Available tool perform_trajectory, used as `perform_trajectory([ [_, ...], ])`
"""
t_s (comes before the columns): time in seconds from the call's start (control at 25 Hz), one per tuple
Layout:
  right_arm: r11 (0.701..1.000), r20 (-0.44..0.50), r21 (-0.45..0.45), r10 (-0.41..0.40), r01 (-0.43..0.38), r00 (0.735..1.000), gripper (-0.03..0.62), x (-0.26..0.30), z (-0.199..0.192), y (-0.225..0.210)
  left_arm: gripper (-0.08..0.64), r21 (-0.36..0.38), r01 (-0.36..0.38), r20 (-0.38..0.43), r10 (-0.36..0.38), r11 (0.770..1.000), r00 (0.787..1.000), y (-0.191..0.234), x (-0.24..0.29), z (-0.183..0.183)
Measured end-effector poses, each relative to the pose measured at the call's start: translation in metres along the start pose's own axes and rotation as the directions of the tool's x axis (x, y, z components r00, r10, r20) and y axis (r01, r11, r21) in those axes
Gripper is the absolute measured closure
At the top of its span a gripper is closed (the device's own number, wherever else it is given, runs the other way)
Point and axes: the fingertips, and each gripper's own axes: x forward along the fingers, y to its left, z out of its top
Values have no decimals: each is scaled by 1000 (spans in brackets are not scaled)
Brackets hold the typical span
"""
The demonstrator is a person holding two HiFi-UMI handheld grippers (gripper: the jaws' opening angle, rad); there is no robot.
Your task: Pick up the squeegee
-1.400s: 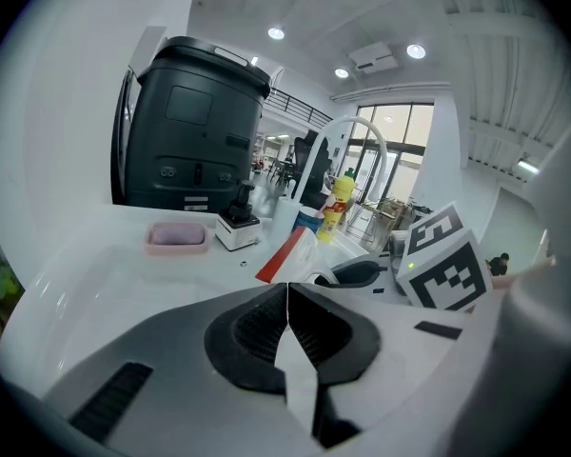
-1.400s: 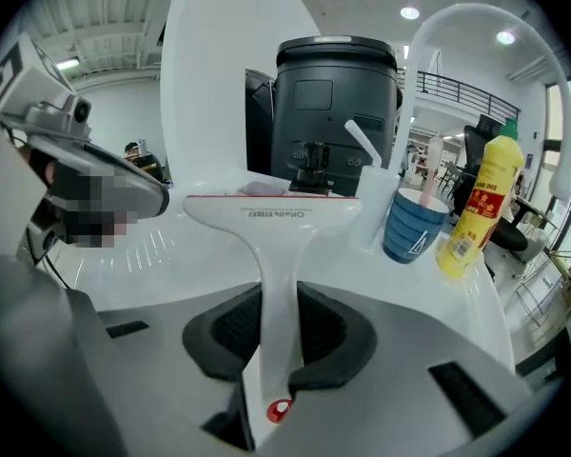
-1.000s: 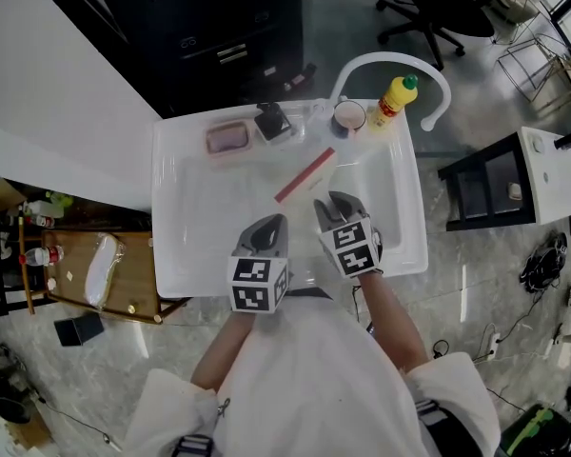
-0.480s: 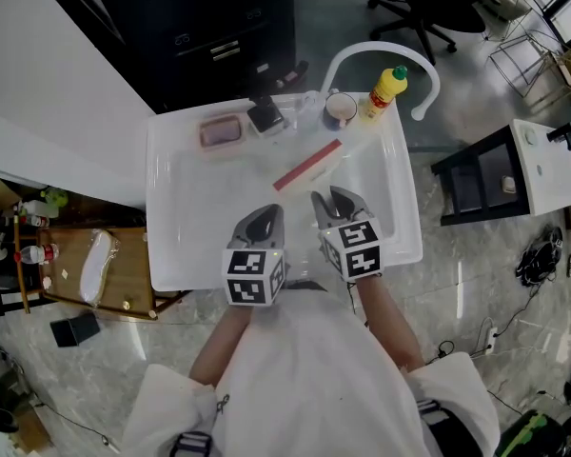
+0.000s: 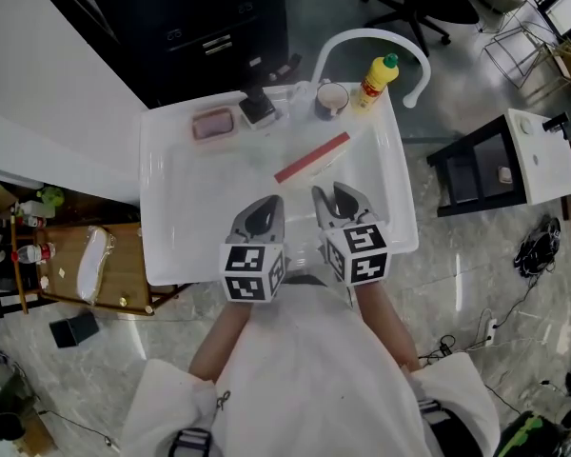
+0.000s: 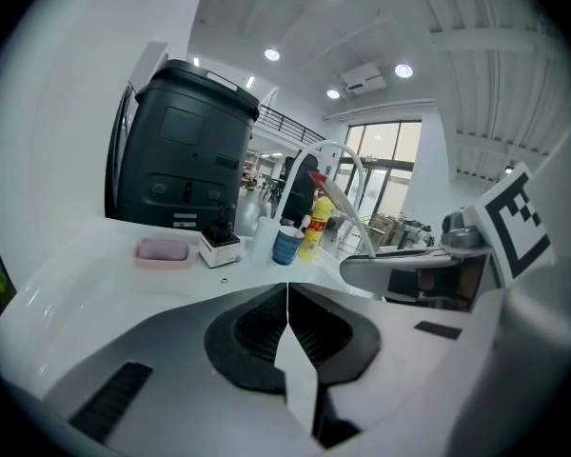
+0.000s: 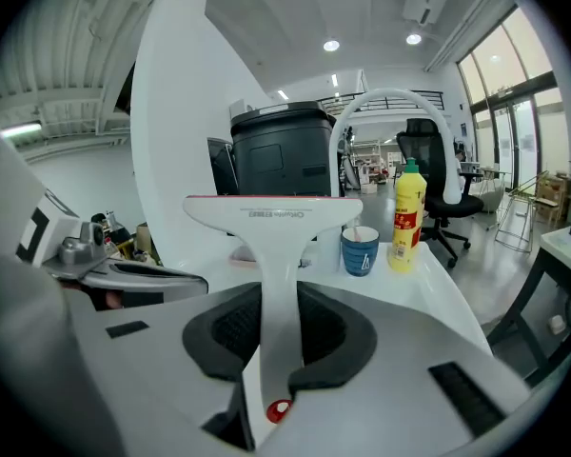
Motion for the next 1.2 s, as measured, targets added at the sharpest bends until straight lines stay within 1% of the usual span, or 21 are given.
perform_trajectory([
  [0.24,1000,17,-4,-7,7,1000,509,-9,7,1,532,2,9,20,-9,1000,1000,-5,0,5],
  [0.72,1000,30,-1,-16,16,999,509,-16,6,2,532,13,9,44,-9,1000,999,-10,-6,11],
  [0.92,999,51,-33,-40,42,998,509,-21,10,1,532,21,10,52,-11,1000,999,-13,-8,13],
  [1.2,999,51,-38,-33,35,998,509,-23,8,4,532,29,1,52,-2,1000,999,-13,-10,10],
])
